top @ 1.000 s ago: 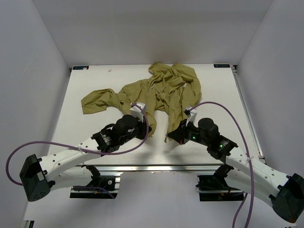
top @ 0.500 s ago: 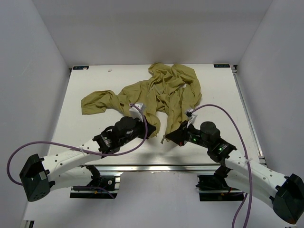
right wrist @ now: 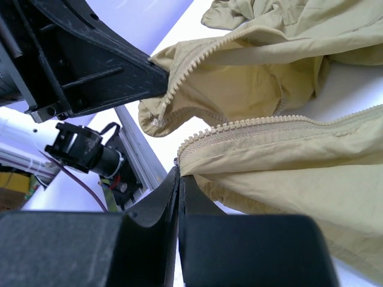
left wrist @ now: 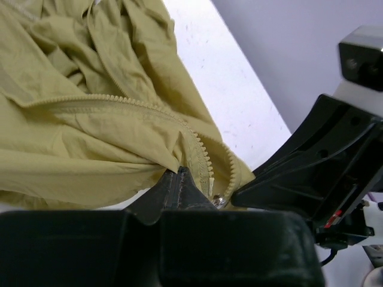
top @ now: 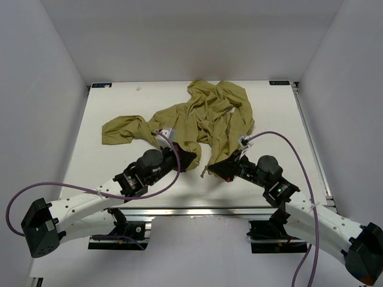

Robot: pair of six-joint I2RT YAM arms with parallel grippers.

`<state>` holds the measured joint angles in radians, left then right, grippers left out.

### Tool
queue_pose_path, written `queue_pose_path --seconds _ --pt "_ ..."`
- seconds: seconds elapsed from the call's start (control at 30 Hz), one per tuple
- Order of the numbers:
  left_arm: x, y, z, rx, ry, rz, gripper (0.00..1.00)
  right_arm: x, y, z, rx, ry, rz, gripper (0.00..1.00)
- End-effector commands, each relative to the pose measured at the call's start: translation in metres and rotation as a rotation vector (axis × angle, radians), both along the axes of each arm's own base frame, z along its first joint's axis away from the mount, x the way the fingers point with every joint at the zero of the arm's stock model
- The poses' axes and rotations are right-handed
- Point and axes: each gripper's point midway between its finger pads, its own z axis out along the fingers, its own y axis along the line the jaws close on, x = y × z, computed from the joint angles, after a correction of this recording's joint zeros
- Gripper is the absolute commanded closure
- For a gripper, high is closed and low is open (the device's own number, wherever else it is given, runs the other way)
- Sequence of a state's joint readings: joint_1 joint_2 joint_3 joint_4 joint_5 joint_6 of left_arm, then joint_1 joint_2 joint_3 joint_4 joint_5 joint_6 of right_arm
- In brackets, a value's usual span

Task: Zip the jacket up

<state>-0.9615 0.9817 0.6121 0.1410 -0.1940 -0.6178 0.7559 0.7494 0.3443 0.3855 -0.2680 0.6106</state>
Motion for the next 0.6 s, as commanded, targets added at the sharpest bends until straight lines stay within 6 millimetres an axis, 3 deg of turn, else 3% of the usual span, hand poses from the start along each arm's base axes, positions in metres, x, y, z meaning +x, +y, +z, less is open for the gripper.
queue_pose_path --seconds 0.0,0.33,0.57 --pt "0.006 0.0 0.02 -0.049 -0.078 0.013 1.0 0.004 0.006 0.036 0.096 -0.049 -0.001 1.0" --pt "0.011 0.003 0.024 -0.013 -0.157 0.02 1.0 0.014 0.009 0.057 0.15 -0.063 -0.037 1.0" --pt "0.015 0.004 0.022 0.005 -0.184 0.03 1.0 0.016 0.01 0.06 0.167 -0.036 -0.046 1.0"
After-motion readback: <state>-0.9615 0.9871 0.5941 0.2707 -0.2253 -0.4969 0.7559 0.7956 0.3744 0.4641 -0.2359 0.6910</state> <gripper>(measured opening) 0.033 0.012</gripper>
